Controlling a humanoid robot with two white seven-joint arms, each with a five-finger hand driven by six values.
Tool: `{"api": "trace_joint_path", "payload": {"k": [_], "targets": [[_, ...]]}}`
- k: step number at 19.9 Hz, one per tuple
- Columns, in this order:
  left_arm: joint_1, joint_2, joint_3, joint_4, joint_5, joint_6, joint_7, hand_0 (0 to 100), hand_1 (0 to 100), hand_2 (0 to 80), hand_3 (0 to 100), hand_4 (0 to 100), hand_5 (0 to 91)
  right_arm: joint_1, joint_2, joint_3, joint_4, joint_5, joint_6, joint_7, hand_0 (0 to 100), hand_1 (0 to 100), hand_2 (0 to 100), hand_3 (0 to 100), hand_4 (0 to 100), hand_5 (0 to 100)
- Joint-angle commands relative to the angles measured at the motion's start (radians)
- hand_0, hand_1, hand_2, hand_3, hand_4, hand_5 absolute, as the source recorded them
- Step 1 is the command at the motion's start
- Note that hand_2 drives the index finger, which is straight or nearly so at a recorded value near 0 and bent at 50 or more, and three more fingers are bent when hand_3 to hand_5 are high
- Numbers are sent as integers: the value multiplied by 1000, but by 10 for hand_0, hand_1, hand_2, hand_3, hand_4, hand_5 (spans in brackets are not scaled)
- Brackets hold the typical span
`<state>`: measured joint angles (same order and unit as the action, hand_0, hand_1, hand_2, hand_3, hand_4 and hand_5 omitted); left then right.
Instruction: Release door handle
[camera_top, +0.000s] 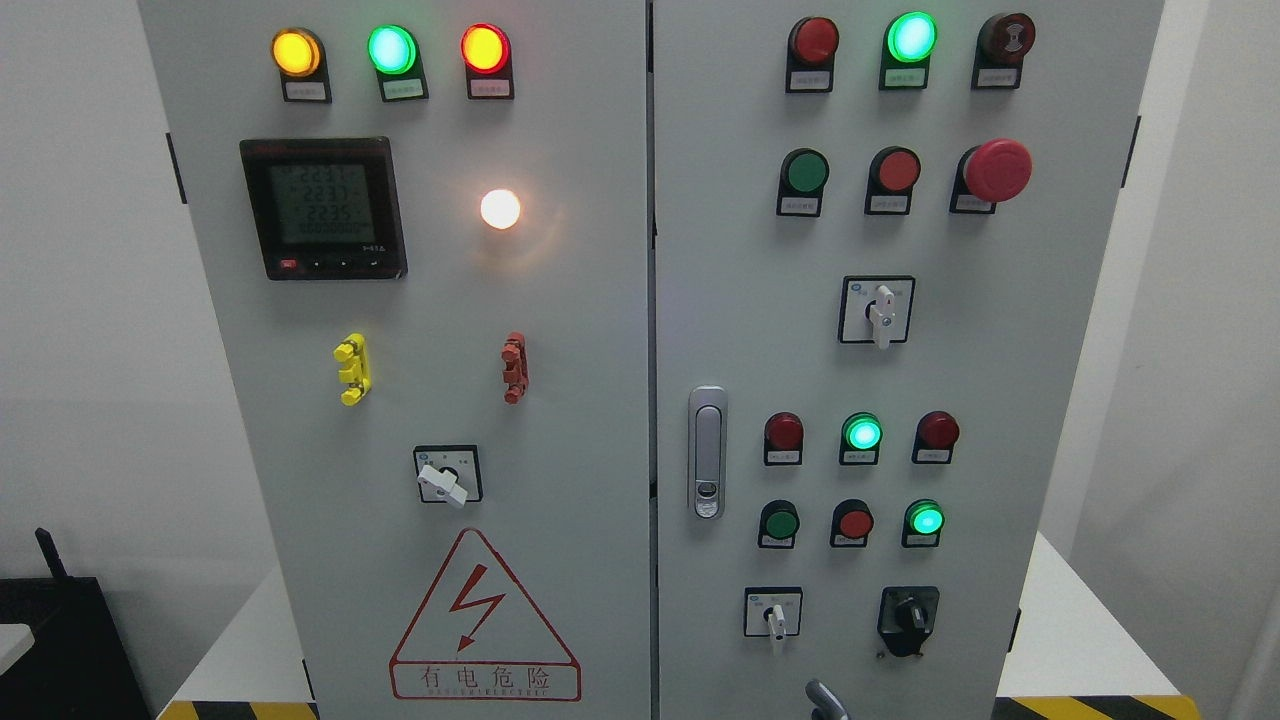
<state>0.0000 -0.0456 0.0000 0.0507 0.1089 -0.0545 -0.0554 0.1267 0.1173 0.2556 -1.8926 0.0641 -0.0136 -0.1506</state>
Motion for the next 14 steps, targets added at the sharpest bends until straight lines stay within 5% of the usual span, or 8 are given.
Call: {"api": "trace_joint_path", "payload": {"k": [1,11,12,14], "targets": [[-26,0,17,0,0,1,0,120,389,0,0,0,0,1,1,-1,-2,0,0,0,408,29,0,91,0,0],[-26,0,17,0,0,1,0,120,389,0,0,0,0,1,-1,7,-16,17,-5,-12,411,31,0,149,68,0],[-26,0,17,0,0,1,0,120,389,0,0,0,0,2,-1,7,-26,54,-6,-20,407,37,0,194,140,41],[-26,0,17,0,0,1,0,120,389,0,0,0,0,2,-1,10,-36,190,-12,-56,386,104,0,517,487,417]]}}
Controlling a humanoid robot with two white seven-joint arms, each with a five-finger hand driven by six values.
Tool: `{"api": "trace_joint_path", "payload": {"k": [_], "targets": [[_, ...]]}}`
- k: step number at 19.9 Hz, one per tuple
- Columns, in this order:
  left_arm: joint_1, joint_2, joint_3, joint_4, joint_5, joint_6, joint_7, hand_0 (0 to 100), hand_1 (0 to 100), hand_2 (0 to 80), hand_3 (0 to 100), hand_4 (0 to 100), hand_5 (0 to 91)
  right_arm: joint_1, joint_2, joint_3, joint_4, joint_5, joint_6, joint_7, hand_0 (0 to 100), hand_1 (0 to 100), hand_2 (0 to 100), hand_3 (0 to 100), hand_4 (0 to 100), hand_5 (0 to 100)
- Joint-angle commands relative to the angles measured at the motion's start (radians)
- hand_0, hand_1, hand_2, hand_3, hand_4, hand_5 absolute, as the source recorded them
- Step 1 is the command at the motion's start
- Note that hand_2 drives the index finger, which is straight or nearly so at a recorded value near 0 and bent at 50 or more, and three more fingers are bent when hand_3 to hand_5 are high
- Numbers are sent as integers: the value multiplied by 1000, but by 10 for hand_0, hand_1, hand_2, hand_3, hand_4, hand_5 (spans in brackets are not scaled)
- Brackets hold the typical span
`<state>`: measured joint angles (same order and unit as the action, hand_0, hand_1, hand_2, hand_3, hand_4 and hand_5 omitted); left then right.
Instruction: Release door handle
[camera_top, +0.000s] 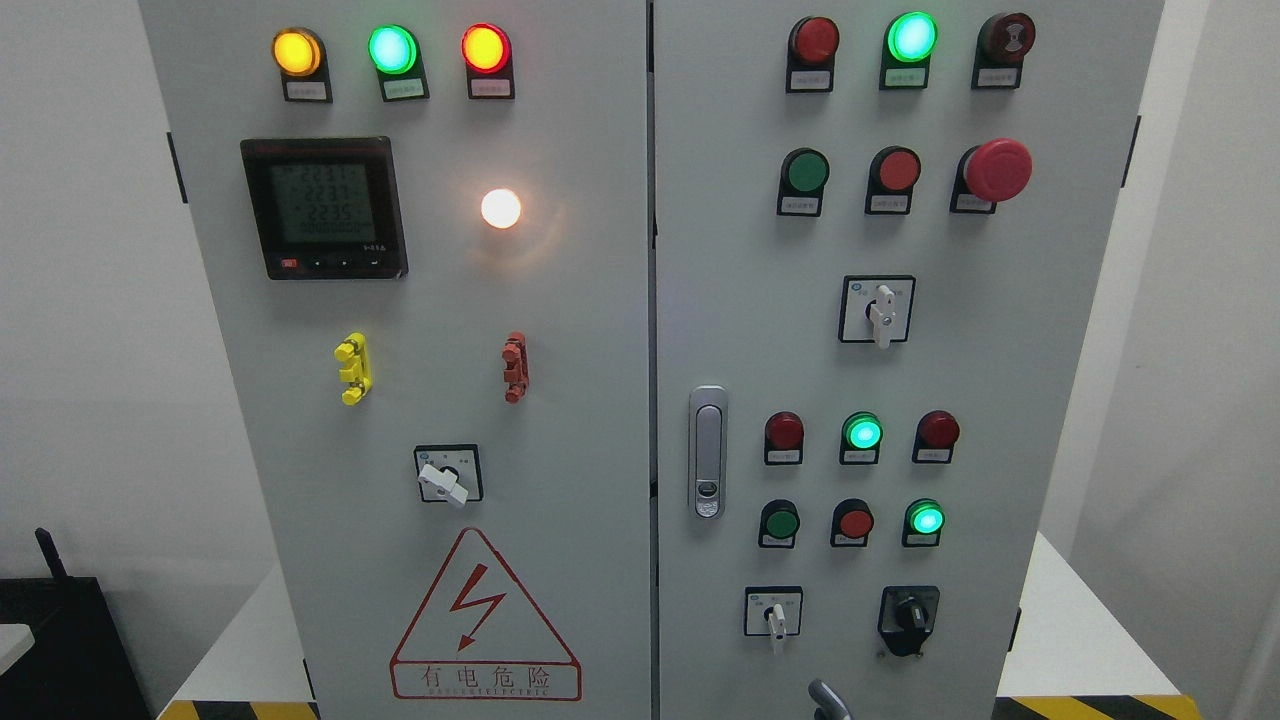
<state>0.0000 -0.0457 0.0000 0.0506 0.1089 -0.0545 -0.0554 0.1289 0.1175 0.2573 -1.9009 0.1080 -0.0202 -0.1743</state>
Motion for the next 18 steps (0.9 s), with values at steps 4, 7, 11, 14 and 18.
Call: {"api": "trace_joint_path", "payload": {"k": [4,7,11,14,18], "targets": [[-26,0,17,0,0,1,0,120,389,0,0,0,0,-3,5,11,-55,502,-84,-79,415,183,0,738,756,825],[-26,1,17,0,0,1,0,120,389,0,0,0,0,-38,8,51,-58,749,-115,-157,421,236,0,870,884,960],[-26,0,17,0,0,1,0,120,389,0,0,0,0,-103,10,92,-34,968,-103,-166,393,289,0,996,1000,994],[-25,0,17,0,0,1,0,120,389,0,0,0,0,-169,10,125,-6,1064,-26,-160,349,294,0,1000,1000,1000],[-25,0,17,0,0,1,0,120,389,0,0,0,0,-267,10,145,29,1151,112,-61,319,294,0,1000,1000,1000]]}}
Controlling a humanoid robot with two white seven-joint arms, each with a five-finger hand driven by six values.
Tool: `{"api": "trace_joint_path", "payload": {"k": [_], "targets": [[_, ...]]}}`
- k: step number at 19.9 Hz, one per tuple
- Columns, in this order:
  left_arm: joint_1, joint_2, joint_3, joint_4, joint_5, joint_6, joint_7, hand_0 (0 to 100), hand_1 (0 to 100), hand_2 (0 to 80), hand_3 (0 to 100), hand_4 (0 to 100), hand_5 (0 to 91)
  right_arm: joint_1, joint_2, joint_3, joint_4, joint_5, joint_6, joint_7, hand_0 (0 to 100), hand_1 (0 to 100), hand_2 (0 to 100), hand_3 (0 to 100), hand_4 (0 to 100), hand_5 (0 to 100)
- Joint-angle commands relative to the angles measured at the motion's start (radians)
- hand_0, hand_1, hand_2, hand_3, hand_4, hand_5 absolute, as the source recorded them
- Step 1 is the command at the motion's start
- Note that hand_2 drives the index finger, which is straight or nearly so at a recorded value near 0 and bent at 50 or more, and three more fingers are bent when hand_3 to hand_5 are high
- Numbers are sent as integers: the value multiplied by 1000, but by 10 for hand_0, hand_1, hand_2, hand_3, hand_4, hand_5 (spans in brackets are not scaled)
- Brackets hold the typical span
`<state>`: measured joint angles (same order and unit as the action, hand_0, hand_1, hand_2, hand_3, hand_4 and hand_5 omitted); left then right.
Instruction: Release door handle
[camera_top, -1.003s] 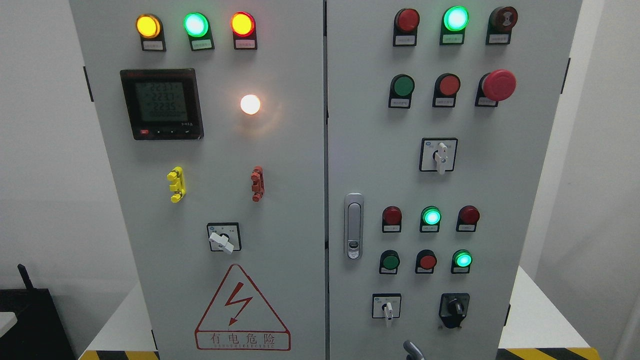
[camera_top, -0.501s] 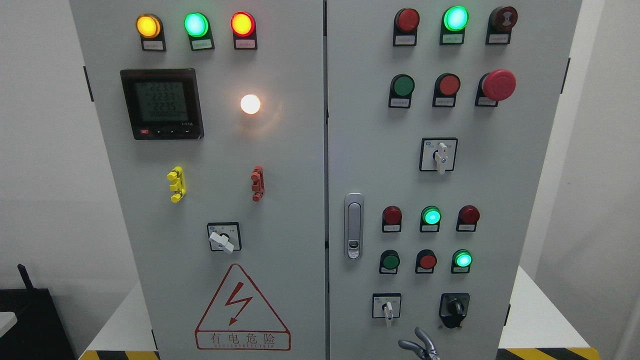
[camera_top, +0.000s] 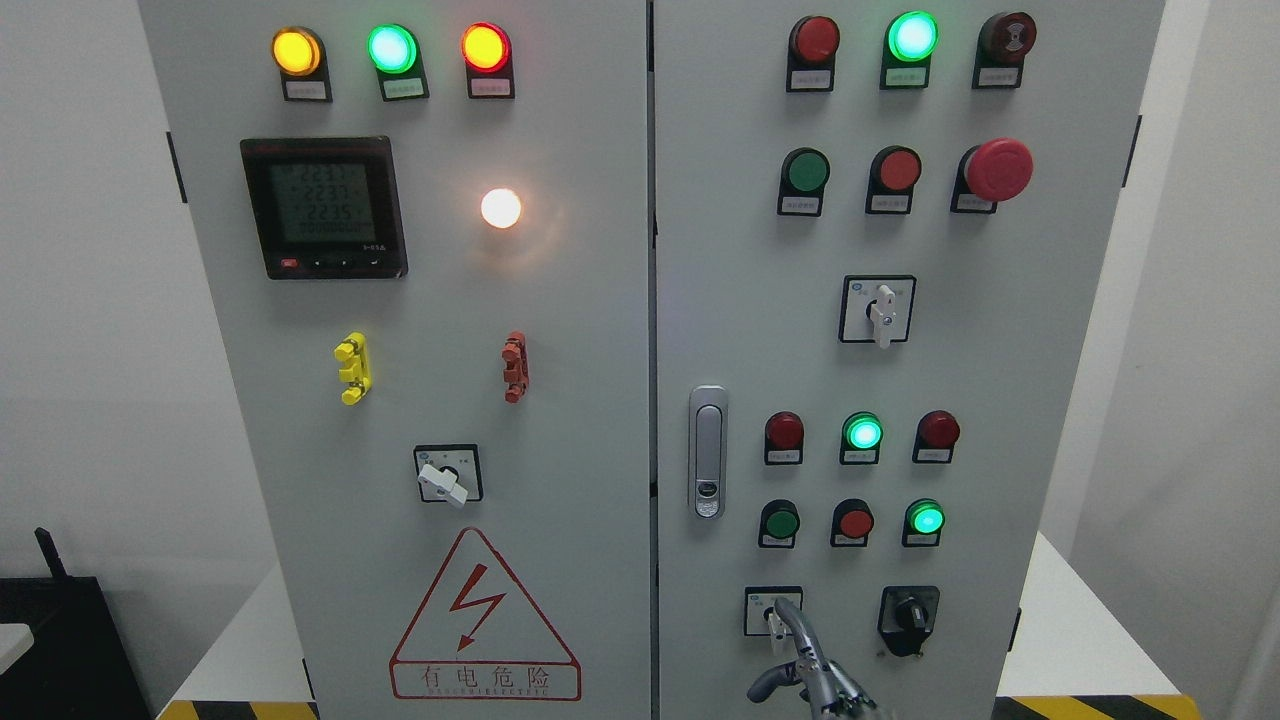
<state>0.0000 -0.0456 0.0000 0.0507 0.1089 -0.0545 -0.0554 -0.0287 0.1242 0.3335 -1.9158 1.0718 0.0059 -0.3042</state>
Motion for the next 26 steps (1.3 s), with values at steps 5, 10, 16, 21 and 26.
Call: {"api": "trace_joint_path", "payload": {"k": [5,10,16,21,26], "targets": [[-26,0,17,0,0,1,0,120,389,0,0,0,0,-166,3,68,83,233,169,157,318,296,0,1000,1000,1000],[-26,0,17,0,0,1,0,120,389,0,0,0,0,-232,2,65,126,273,216,174,326,293,0,1000,1000,1000],[-26,0,17,0,0,1,0,120,389,0,0,0,0,-238,2,58,146,307,243,206,330,288,0,1000,1000,1000],[-25,1,17,0,0,1,0,120,389,0,0,0,0,-244,0,55,147,309,243,220,333,283,0,1000,1000,1000],[-26,1,17,0,0,1,0,120,389,0,0,0,0,-251,2,55,150,307,263,221,340,279,0,1000,1000,1000]]}}
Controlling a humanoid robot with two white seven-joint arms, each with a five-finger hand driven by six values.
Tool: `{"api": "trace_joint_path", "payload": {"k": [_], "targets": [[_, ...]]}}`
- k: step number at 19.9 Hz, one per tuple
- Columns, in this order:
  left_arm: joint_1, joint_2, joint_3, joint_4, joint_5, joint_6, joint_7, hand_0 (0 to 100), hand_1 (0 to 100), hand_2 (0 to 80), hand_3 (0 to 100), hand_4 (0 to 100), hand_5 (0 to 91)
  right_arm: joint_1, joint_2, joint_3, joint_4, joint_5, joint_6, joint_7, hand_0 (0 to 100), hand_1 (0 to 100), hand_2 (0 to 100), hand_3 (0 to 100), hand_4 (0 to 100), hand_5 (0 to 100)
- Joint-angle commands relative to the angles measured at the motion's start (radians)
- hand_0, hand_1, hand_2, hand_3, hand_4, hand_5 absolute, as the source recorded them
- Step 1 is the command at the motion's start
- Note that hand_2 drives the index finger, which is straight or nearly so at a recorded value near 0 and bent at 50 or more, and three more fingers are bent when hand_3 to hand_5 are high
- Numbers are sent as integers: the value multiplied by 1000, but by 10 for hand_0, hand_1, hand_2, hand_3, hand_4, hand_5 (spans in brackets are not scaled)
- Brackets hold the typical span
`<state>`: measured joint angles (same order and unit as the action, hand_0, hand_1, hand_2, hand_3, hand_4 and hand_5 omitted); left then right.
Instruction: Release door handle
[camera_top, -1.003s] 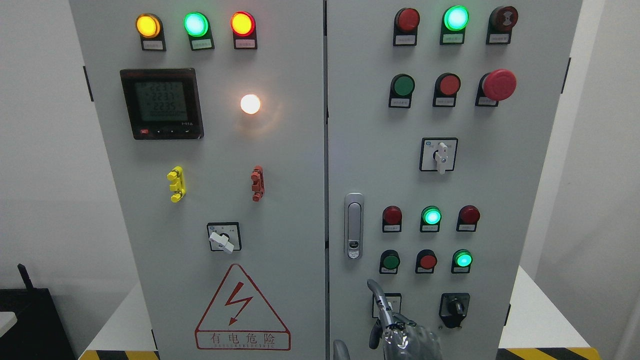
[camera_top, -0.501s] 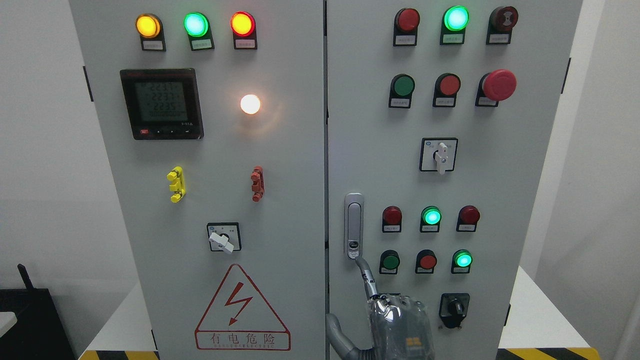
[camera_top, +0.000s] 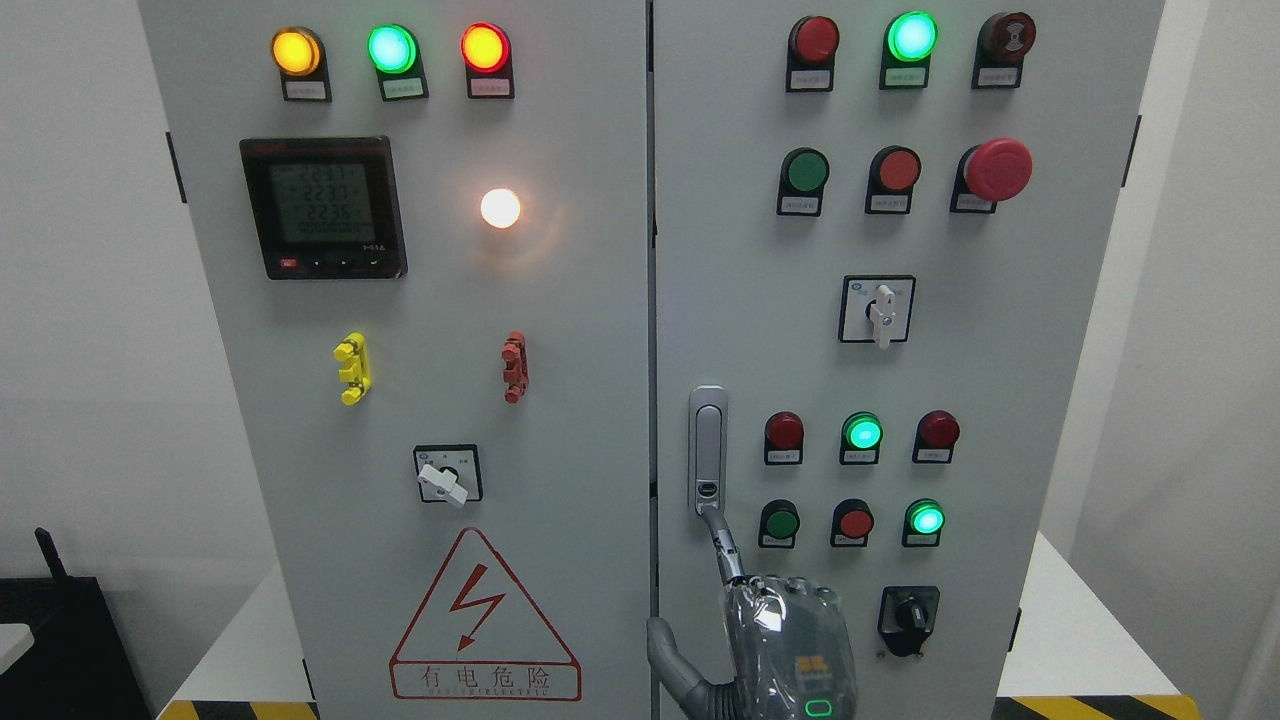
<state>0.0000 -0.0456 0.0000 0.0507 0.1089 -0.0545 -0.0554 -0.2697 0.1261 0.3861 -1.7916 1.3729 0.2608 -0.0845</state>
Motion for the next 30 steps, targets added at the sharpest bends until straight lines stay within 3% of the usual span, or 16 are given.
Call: {"api": "trace_joint_path", "payload": {"k": [1,5,30], "targets": [[-26,1,17,0,0,1,0,120,389,0,0,0,0,-9,0,2,26,6,8,2,340,278,0,1000,1000,1000],[-26,0,17,0,0,1,0,120,389,0,0,0,0,-16,0,0,27,6,9,22,346,276,0,1000,1000,1000],[-26,0,17,0,0,1,0,120,389,0,0,0,0,-22,1,-18,41,5,11,40,357,268,0,1000,1000,1000]]}}
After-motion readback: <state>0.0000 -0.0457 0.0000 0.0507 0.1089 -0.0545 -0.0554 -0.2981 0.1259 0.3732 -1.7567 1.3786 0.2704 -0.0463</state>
